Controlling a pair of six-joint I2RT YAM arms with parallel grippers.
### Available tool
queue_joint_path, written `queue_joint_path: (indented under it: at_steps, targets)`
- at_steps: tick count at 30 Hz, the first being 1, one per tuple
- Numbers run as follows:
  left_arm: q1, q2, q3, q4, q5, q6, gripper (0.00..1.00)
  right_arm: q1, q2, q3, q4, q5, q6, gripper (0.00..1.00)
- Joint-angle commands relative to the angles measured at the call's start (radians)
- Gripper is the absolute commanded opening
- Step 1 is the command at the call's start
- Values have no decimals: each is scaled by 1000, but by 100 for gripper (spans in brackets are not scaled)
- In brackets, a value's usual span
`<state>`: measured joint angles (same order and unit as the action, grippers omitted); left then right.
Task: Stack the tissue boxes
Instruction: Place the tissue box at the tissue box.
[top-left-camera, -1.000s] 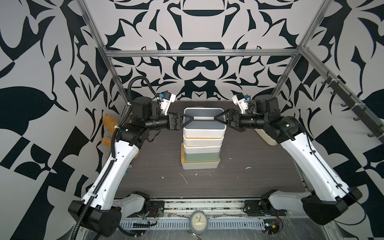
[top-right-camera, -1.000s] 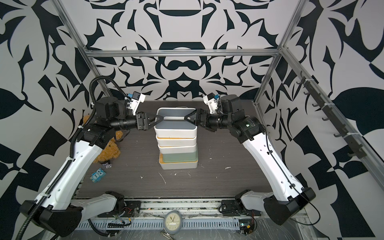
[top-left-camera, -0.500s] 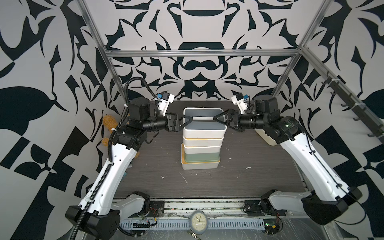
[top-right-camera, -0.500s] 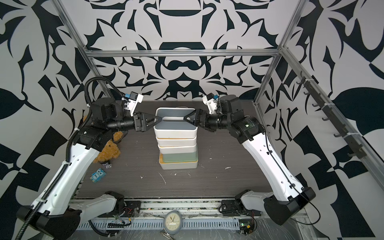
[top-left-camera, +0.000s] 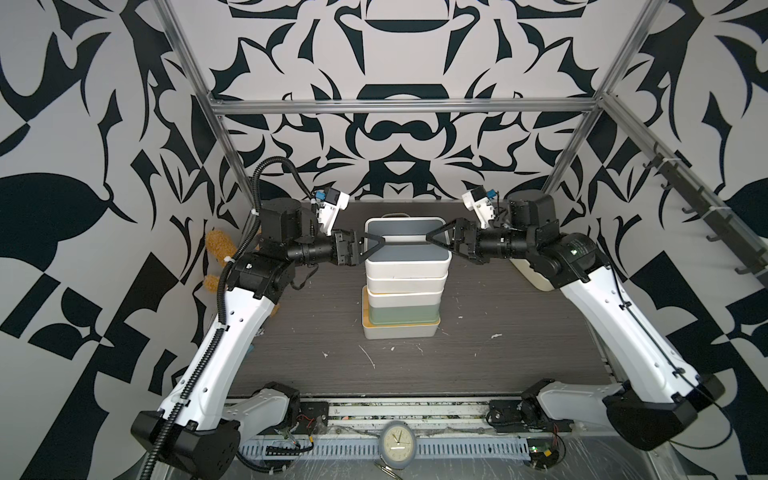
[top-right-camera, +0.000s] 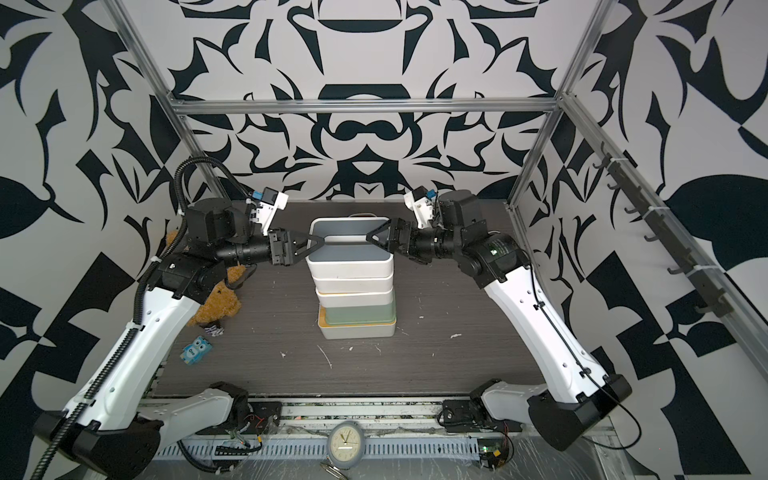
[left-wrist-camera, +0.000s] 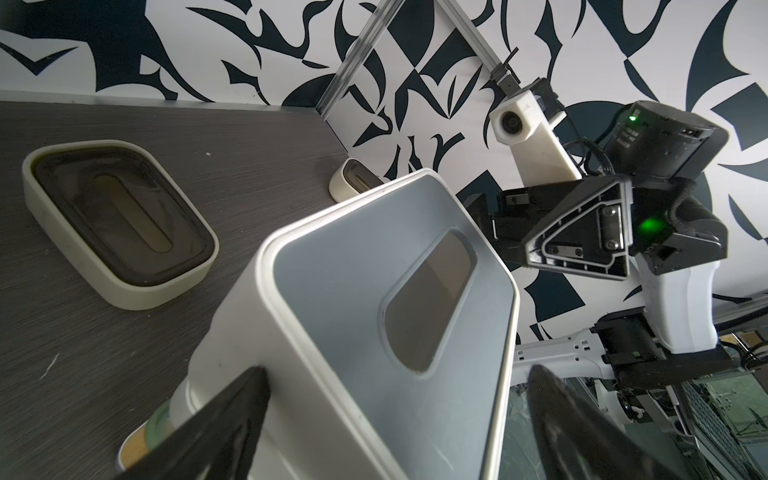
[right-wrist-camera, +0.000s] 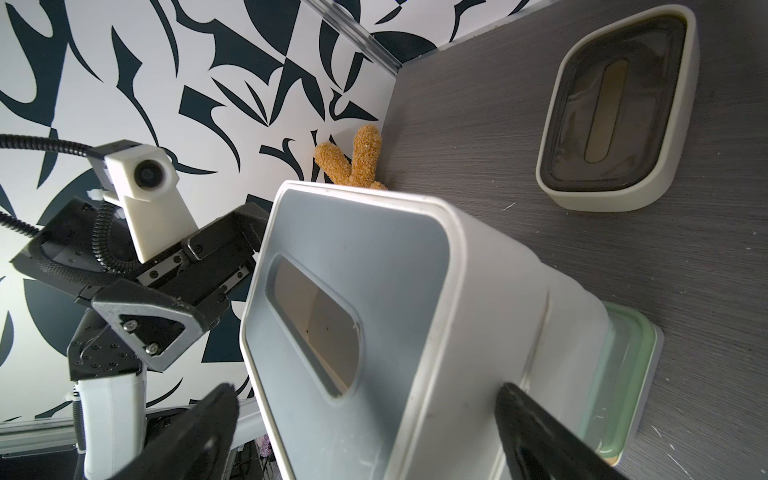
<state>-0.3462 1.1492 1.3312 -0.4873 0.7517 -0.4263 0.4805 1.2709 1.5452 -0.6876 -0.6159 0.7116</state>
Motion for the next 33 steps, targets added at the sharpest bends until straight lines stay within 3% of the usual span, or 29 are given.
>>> queue_joint_path:
  at_steps: [1, 6, 20, 28, 33]
  targets:
    - [-18, -2, -9, -2, 73, 1, 99, 29, -24, 11, 100, -61, 8, 99]
    - [-16, -4, -8, -3, 69, 2, 100, 29, -33, 9, 95, -42, 1, 99]
    - [-17, -26, 22, -66, -57, 18, 99, 27, -44, 42, -6, 167, -44, 99]
    - [-17, -45, 35, -88, -114, 31, 99, 28, -31, 40, 37, 112, -31, 99]
    - [-16, -59, 45, -101, -165, 43, 99, 27, -46, 47, 4, 175, -58, 99]
